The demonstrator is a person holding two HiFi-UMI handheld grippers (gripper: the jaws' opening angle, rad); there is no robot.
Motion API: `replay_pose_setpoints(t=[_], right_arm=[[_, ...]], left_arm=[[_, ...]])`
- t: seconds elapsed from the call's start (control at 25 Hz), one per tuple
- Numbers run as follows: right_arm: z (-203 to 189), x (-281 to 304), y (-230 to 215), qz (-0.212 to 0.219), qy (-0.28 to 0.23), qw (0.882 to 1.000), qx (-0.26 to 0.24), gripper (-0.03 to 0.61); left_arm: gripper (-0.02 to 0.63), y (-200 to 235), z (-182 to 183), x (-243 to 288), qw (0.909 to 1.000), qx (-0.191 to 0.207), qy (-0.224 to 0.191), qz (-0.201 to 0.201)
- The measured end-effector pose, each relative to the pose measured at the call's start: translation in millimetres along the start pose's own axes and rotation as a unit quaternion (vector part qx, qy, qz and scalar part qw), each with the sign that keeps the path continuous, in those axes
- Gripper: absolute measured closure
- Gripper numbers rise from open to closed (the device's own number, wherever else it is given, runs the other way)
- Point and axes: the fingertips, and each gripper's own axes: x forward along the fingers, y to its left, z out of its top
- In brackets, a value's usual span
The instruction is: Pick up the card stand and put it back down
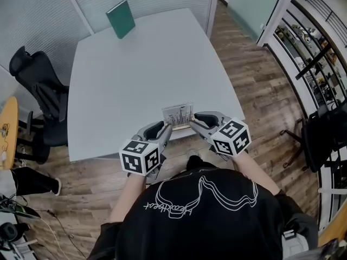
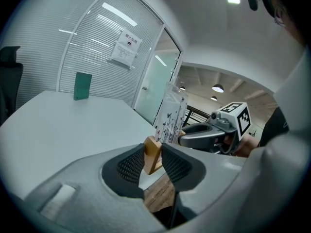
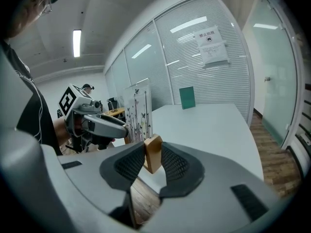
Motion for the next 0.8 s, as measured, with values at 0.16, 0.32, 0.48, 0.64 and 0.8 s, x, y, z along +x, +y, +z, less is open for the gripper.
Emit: replay_pose_setpoints(t=[0.16,0.32,0.48,0.64,0.8], right_arm=[[3,-1,-9,-0.004,-0.001,1.000,-0.001,0.472],[5,1,-20,-0.009,0.001,1.000,-0.004,0.472],[8,6,-33,-0.009,0.001,1.000,-0.003,0.472],[10,13,-48,-0.011,0.004,1.000,-0.001,0.472],[12,20,-64,-0.011,0.008,1.000,-0.002,0.472]], left_arm=[[0.497,0,3,8,1.0000,0.002,0.001,-0.004],[0.497,2,6,19,1.0000,0.000,0.003,-0.006],[0.499,8,14,31,1.0000,-0.001,0.003,-0.006],[0.499,16,20,46,0.9999,-0.004,0.007,-0.009],[0.499,24,25,61,0.9996,-0.023,0.009,-0.016]])
